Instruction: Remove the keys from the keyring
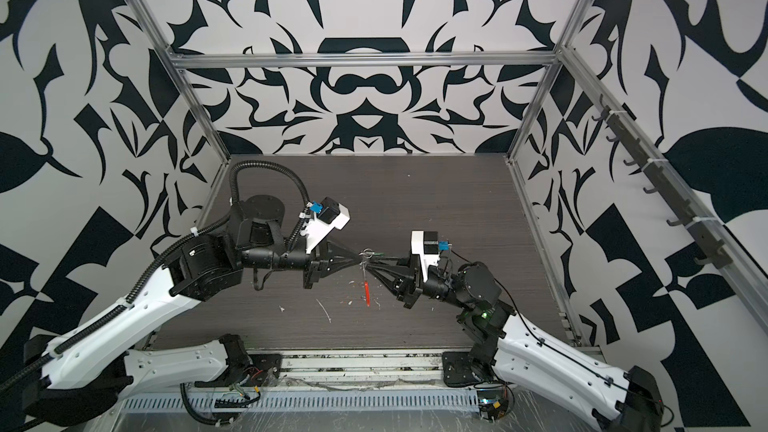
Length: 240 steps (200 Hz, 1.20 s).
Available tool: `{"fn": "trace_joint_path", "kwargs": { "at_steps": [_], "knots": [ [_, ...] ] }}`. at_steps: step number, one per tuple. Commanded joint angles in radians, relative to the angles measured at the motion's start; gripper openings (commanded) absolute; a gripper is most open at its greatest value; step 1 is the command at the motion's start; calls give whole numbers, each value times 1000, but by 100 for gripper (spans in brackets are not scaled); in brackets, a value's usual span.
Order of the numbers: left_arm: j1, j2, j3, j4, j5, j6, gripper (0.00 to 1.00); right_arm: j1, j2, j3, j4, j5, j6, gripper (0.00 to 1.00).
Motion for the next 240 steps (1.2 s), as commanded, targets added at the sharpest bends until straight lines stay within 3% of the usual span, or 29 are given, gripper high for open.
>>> {"fn": "trace_joint_path", "kwargs": {
  "at_steps": [1, 28, 49, 110, 175, 240],
  "knots": [
    [-1, 7, 58, -47, -24, -30, 0, 3, -69, 15, -89, 74, 11, 30],
    [-20, 37, 98, -118, -80, -44, 0, 3, -164, 32, -246, 184, 38, 43],
    [-28, 59, 113, -155, -100, -56, 0, 2, -212, 71, -378, 224, 45, 47],
    [-32, 118, 159, -217, -9, -26, 0, 3, -204, 235, -656, 160, -53, 54],
    [-46, 164, 206, -285, 71, 15, 0, 2, -71, 309, -688, 17, -129, 57],
    [-55, 165, 209, -298, 67, 24, 0, 3, -52, 330, -657, 19, -122, 54]
  ]
}}
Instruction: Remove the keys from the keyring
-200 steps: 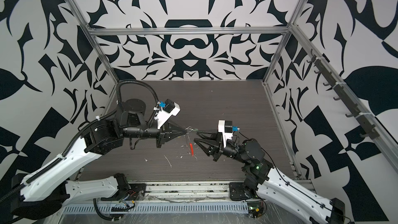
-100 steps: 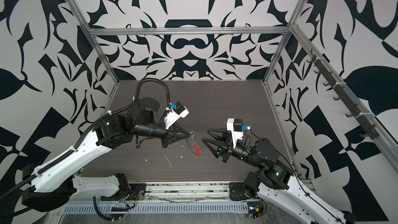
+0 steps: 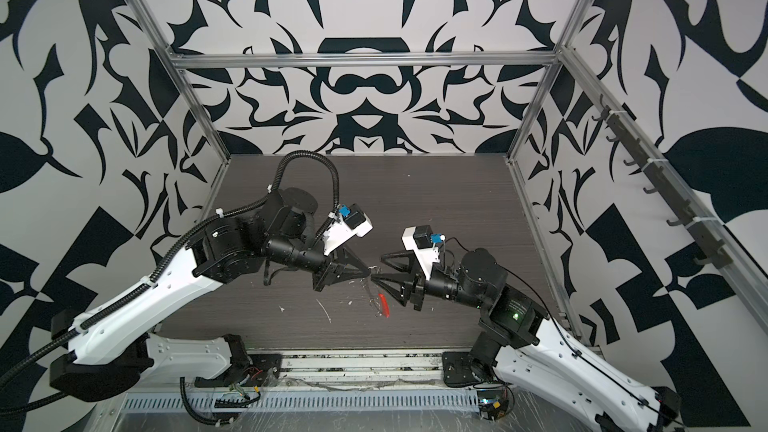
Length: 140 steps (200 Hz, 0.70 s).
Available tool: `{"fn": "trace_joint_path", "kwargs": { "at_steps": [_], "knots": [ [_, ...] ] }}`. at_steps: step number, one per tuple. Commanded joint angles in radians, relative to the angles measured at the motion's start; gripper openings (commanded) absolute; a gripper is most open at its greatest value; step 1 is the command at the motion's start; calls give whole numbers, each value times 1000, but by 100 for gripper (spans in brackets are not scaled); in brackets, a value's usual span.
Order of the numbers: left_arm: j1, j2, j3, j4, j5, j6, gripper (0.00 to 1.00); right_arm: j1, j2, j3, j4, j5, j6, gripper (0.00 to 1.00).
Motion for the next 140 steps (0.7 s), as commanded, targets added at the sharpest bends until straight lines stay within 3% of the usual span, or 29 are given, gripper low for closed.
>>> {"fn": "trace_joint_path", "kwargs": {
  "at_steps": [1, 140],
  "knots": [
    [-5, -5, 30, -28, 19, 15, 0, 3, -11, 47, 56, -13, -9, 54],
    [-8, 0, 35, -33, 11, 20, 0, 3, 9, 33, 89, -56, 18, 36]
  ]
}}
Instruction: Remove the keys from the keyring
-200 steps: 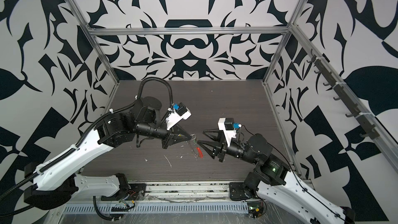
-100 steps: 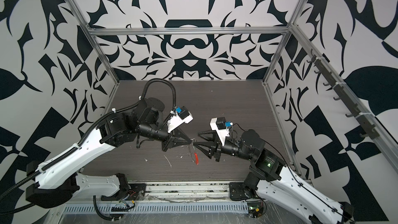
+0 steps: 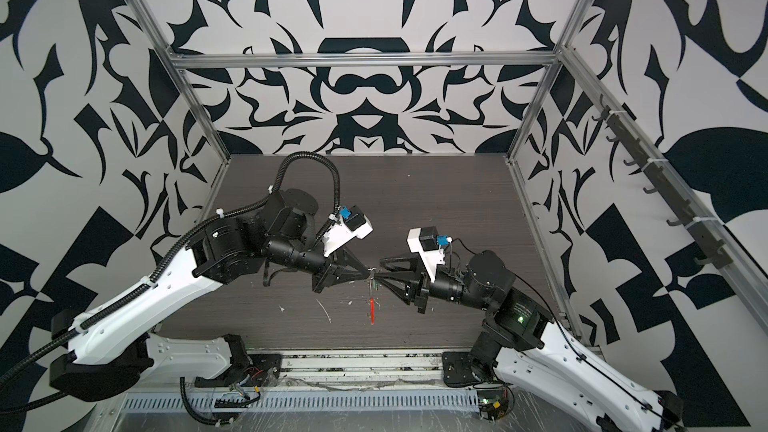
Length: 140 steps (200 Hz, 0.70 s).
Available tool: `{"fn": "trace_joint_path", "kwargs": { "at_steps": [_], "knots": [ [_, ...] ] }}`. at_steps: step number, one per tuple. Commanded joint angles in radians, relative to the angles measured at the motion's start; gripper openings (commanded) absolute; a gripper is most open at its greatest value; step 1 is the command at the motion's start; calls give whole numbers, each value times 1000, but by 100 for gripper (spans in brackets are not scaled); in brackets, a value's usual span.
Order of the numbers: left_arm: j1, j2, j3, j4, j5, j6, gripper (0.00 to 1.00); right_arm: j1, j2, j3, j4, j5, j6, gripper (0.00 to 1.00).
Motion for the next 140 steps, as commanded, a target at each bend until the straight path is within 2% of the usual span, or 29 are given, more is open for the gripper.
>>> {"fn": "trace_joint_path", "kwargs": {
  "at_steps": [1, 33, 140],
  "knots": [
    [-3, -1, 35, -24, 11, 16, 0, 2, 12, 32, 56, -16, 6, 35],
    [-4, -1, 33, -23, 5, 16, 0, 4, 12, 25, 60, -11, 10, 29],
    [-3, -8, 29, -12, -30, 7, 0, 3, 5, 15, 66, -2, 15, 20]
  ]
}}
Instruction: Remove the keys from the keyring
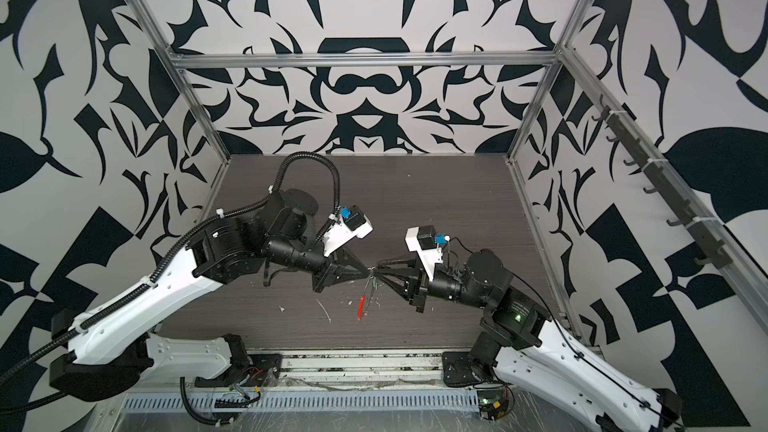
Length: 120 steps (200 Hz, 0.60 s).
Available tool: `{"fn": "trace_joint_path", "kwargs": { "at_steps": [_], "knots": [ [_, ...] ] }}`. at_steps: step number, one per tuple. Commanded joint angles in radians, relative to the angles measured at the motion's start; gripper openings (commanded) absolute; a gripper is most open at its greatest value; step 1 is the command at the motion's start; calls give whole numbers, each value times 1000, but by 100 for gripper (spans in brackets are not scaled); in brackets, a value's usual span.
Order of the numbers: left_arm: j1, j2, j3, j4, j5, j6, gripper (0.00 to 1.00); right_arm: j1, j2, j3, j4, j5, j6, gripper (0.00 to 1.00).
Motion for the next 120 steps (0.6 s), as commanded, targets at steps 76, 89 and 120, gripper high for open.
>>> {"fn": "trace_joint_path", "kwargs": {
  "at_steps": [76, 89, 120],
  "knots": [
    [-3, -16, 32, -6, -29, 0, 0, 3, 8, 6, 59, 0, 10, 22],
    [-3, -18, 31, -7, -29, 0, 0, 3, 9, 2, 57, 12, 9, 24],
    [-4, -19, 29, -7, -24, -2, 0, 3, 10, -2, 55, 20, 7, 28]
  ]
}}
